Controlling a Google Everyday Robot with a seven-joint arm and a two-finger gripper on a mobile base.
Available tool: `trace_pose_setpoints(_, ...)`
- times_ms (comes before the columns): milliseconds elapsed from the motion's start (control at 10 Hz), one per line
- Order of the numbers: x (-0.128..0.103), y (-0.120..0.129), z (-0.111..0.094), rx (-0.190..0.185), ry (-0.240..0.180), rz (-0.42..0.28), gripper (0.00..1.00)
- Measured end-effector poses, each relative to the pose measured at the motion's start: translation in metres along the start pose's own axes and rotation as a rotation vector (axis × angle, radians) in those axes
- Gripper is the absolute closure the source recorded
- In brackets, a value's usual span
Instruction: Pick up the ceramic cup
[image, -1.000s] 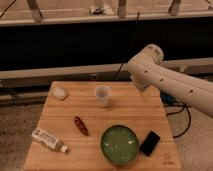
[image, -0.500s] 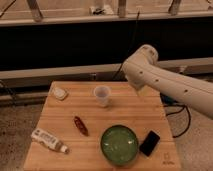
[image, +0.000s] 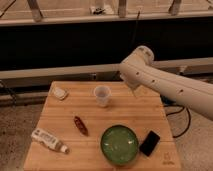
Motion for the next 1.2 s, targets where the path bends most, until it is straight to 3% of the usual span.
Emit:
trace_pose_setpoints(600, -0.014, -0.020, 0.009, 0.053, -0.041, -0.046, 0.20)
trace_pose_setpoints(1200, -0.037, -0.031, 0.035, 0.087, -0.108, -0.106, 0.20)
